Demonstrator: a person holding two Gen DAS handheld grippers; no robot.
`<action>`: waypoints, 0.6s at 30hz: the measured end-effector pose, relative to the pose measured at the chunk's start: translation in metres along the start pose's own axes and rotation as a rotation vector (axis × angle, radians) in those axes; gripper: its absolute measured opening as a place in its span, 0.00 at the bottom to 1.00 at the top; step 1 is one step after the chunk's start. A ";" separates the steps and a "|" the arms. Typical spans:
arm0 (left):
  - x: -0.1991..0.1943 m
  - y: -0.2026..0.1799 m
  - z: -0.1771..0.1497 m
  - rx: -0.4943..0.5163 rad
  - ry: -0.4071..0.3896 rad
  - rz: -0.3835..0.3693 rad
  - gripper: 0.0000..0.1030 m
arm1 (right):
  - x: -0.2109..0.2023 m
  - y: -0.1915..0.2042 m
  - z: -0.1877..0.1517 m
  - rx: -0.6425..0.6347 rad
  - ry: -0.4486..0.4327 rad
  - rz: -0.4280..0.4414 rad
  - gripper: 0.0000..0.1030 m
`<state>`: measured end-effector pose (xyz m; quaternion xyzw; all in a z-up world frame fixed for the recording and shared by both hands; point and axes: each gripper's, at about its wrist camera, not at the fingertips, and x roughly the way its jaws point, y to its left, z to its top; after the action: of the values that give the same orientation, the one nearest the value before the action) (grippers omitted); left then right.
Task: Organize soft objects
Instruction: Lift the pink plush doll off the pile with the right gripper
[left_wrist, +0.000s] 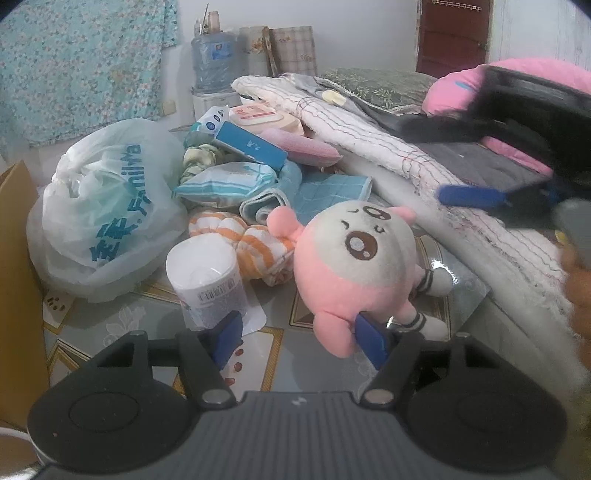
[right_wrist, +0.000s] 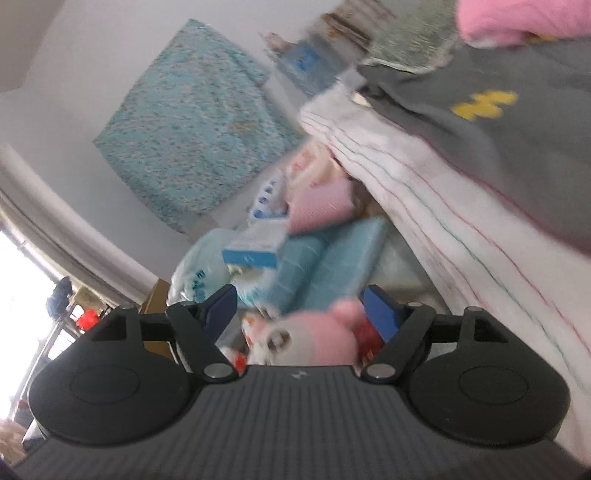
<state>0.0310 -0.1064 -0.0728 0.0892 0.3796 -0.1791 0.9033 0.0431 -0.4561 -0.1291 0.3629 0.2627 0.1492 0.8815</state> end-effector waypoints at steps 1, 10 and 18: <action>0.000 0.001 0.000 -0.002 0.001 0.000 0.68 | 0.009 -0.002 0.003 -0.002 0.011 0.002 0.75; 0.002 0.009 0.000 -0.022 0.017 0.025 0.69 | 0.031 -0.012 -0.025 0.052 0.165 0.004 0.76; -0.007 0.018 0.000 -0.035 -0.009 -0.037 0.72 | 0.018 -0.008 -0.045 0.044 0.184 0.004 0.75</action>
<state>0.0338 -0.0887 -0.0673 0.0654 0.3801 -0.1893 0.9030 0.0326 -0.4284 -0.1677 0.3676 0.3452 0.1776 0.8451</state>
